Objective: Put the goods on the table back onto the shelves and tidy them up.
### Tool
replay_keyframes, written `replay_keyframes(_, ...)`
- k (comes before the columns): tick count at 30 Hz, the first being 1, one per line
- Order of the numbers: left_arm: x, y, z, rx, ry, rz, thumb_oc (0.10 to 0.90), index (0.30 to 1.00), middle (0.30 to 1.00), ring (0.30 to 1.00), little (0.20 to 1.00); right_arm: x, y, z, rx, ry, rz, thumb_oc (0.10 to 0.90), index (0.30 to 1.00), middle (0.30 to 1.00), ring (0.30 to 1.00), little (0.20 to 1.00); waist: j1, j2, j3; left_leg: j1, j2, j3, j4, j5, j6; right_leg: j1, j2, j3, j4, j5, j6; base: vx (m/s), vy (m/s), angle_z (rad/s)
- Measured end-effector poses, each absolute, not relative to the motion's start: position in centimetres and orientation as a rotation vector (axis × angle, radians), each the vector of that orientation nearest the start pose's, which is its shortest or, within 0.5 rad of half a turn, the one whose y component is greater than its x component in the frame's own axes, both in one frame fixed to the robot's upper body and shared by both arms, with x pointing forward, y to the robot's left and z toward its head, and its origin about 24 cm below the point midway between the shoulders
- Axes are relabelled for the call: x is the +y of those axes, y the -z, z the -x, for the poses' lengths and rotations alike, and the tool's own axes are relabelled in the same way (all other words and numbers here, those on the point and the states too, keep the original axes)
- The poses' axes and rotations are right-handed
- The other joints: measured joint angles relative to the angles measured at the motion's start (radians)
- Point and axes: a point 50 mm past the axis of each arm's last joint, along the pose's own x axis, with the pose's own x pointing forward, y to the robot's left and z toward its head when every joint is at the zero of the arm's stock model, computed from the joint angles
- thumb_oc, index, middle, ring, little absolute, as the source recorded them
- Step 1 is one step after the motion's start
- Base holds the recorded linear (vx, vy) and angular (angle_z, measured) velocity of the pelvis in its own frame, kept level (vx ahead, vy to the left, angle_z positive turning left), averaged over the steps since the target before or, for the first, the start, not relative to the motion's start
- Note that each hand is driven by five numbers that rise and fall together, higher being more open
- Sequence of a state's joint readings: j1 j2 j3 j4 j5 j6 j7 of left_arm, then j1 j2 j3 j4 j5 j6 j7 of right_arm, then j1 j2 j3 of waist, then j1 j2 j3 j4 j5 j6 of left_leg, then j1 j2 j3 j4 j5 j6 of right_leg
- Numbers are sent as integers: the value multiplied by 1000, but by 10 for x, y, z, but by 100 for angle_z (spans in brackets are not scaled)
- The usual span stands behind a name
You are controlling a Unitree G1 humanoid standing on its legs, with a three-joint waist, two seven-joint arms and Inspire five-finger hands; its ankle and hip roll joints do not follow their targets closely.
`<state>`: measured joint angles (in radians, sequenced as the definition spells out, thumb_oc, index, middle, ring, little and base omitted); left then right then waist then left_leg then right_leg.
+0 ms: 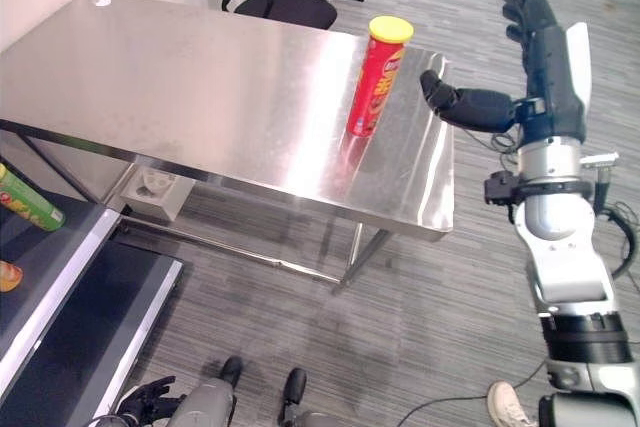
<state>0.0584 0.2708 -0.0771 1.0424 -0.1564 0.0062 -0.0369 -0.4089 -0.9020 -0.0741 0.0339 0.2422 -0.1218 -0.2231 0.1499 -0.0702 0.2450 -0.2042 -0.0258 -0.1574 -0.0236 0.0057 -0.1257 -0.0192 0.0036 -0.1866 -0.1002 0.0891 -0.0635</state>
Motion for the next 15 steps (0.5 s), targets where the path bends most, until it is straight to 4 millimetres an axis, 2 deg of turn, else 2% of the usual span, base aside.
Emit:
replay_keyframes(1,242,149,-105,1098,-127,-115,800,900,900,900,900,-286,-253,-288,-617,272,576,800,900,900,900,900,5,14,7,-14,2,9,-3,14,-1,8,9,1,0,-3,-2,208,81,-1)
replay_keyframes(2,238,151,-104,1104,-121,-105,800,900,900,900,900,-286,-252,-288,-619,276,572,800,900,900,900,900,6,40,17,-33,16,63,1,18,-7,23,21,-2,0,-13,-8,217,88,-3)
replay_keyframes(4,235,153,-100,1118,-111,-88,800,900,900,900,900,-284,-250,-289,-619,277,554,800,900,900,900,900,7,62,17,-21,32,122,-17,25,7,34,26,7,0,-27,0,280,128,-21)
replay_keyframes(5,235,154,-96,1128,-110,-87,800,900,900,900,900,-283,-248,-289,-618,274,547,800,900,900,900,900,6,70,12,-7,39,119,-9,26,8,44,26,12,0,-35,9,217,127,-21)
replay_keyframes(6,234,155,-93,1143,-111,-83,800,900,900,900,900,-283,-249,-286,-623,277,548,800,900,900,900,900,-2,79,14,9,35,128,-19,52,30,63,22,14,0,-48,24,138,100,-11)
replay_keyframes(7,232,157,-86,1164,-111,-76,800,900,900,900,900,-282,-250,-283,-638,275,547,800,900,900,900,900,-6,94,6,35,26,136,-27,119,65,87,14,22,7,-61,44,259,205,-17)
replay_keyframes(9,231,157,-84,1163,-110,-74,800,900,900,900,900,-278,-255,-280,-664,266,548,800,900,900,900,900,-1,98,2,64,15,162,-33,169,106,113,-4,38,7,-83,82,193,166,-28)
replay_keyframes(11,233,155,-86,1149,-115,-78,800,900,900,900,900,-274,-256,-278,-697,273,508,800,900,900,900,900,1,81,-10,89,-17,180,-40,158,140,128,-40,43,16,-97,105,95,124,-14)
replay_keyframes(12,234,154,-90,1134,-120,-76,800,900,900,900,900,-273,-255,-278,-706,286,496,800,900,900,900,900,1,74,-17,111,-39,187,-49,145,172,131,-63,46,43,-111,127,102,158,-15)
replay_keyframes(13,233,154,-92,1131,-118,-71,800,900,900,900,900,-272,-255,-278,-707,287,495,800,900,900,900,900,4,85,-19,126,-35,193,-57,151,186,112,-69,52,108,-144,141,124,214,-12)
replay_keyframes(15,235,151,-98,1109,-121,-76,800,900,900,900,900,-271,-252,-279,-698,289,488,800,900,900,900,900,-3,89,-21,165,-43,192,-62,130,211,52,-91,59,297,-200,186,61,159,1)
